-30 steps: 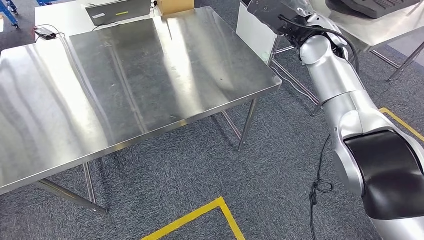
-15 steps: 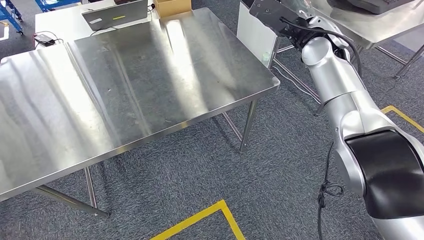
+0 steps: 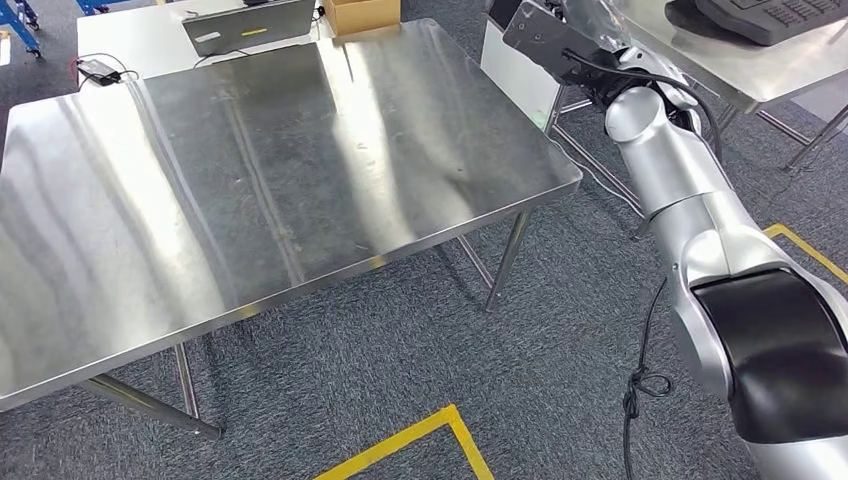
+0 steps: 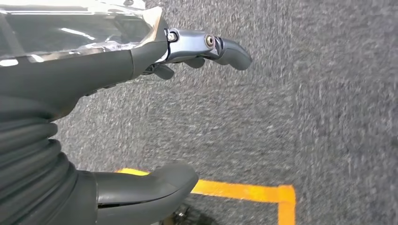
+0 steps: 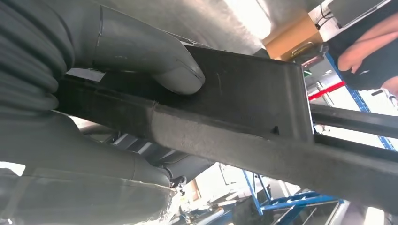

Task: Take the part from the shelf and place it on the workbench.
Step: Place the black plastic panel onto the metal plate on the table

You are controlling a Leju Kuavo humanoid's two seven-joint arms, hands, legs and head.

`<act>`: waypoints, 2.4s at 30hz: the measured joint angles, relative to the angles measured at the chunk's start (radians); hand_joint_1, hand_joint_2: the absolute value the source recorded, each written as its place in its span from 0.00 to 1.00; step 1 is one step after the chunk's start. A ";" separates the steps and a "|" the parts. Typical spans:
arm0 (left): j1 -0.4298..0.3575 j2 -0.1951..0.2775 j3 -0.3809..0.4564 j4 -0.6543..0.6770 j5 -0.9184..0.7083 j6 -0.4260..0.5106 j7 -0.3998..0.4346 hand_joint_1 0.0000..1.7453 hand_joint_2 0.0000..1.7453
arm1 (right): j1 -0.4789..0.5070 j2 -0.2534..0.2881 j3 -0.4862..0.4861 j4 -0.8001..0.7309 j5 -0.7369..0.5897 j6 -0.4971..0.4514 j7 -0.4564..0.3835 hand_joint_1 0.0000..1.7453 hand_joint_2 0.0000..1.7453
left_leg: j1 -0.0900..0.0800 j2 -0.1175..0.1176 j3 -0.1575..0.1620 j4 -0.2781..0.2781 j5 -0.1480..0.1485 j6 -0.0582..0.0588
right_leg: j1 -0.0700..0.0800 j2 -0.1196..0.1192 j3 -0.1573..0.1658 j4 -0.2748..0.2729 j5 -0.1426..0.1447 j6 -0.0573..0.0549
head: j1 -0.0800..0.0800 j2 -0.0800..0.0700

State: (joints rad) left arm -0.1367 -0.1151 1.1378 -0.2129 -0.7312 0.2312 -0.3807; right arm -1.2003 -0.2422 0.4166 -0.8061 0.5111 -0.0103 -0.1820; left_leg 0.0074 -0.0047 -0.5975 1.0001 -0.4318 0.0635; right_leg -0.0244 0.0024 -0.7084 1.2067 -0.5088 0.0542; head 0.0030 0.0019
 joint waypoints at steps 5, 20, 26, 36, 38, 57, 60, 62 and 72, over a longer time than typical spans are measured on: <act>0.000 -0.003 0.000 0.000 0.000 0.000 0.000 0.00 1.00 | 0.016 -0.003 -0.001 0.000 0.001 0.000 0.001 1.00 1.00 | -0.006 -0.006 0.027 0.003 -0.025 -0.001 | 0.002 -0.001 -0.010 -0.060 0.075 0.026 | 0.000 0.000; 0.000 -0.002 0.000 0.000 0.000 0.001 -0.001 0.00 1.00 | 0.016 0.004 -0.002 -0.003 0.001 -0.003 0.001 1.00 1.00 | 0.007 -0.001 -0.119 0.190 -0.040 -0.061 | -0.006 0.001 0.121 -0.216 0.081 -0.033 | -0.003 0.000; -0.002 -0.002 0.000 0.000 -0.002 0.003 0.000 0.00 1.00 | 0.002 0.003 -0.004 -0.003 0.005 -0.003 0.002 1.00 1.00 | -0.003 0.002 -0.034 0.014 0.012 -0.028 | 0.007 0.002 0.133 -0.216 0.058 -0.003 | 0.000 0.000; -0.003 -0.005 0.000 0.000 -0.003 0.003 0.000 0.00 1.00 | 0.000 -0.002 -0.008 -0.004 0.006 -0.003 0.002 1.00 1.00 | -0.008 -0.005 0.024 0.004 -0.027 0.002 | 0.005 -0.002 0.016 -0.096 0.078 0.028 | 0.001 0.000; -0.003 -0.004 0.000 0.000 -0.003 0.004 0.000 0.00 1.00 | -0.007 -0.002 -0.008 -0.003 0.006 -0.002 0.002 1.00 1.00 | -0.012 -0.006 0.032 0.006 -0.039 -0.007 | 0.009 -0.002 0.066 -0.201 0.123 0.021 | 0.001 0.000; -0.003 -0.004 0.001 0.000 0.000 0.003 -0.009 0.00 1.00 | -0.023 -0.002 -0.007 0.033 0.001 -0.003 -0.019 1.00 1.00 | -0.015 -0.003 0.042 -0.006 -0.045 -0.015 | 0.013 0.002 0.078 -0.217 0.122 -0.010 | -0.001 0.000; -0.003 -0.004 0.001 0.000 0.000 0.003 -0.010 0.00 1.00 | -0.015 -0.002 -0.005 0.040 0.016 -0.032 -0.025 1.00 1.00 | -0.018 -0.003 0.042 -0.004 -0.046 -0.015 | 0.012 0.002 0.079 -0.218 0.122 -0.009 | 0.000 0.000; -0.003 -0.003 0.001 0.000 -0.001 0.003 -0.011 0.00 1.00 | -0.007 -0.001 -0.004 0.043 0.020 -0.048 -0.027 1.00 1.00 | -0.021 -0.004 0.042 -0.002 -0.046 -0.014 | 0.010 0.001 0.080 -0.218 0.122 -0.009 | -0.001 0.000; -0.002 0.002 0.003 0.000 -0.002 0.002 -0.012 0.00 1.00 | -0.001 -0.001 -0.003 0.046 0.020 -0.050 -0.028 1.00 1.00 | -0.023 -0.004 0.045 -0.005 -0.042 0.007 | 0.004 -0.001 0.073 -0.207 0.118 0.002 | 0.000 0.000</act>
State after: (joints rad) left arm -0.1390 -0.1133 1.1407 -0.2131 -0.7331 0.2336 -0.3924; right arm -1.2016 -0.2437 0.4132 -0.7603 0.5310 -0.0605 -0.2099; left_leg -0.0154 -0.0085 -0.5526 0.9953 -0.4733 0.0709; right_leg -0.0200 0.0014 -0.6358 0.9999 -0.3909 0.0559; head 0.0030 0.0019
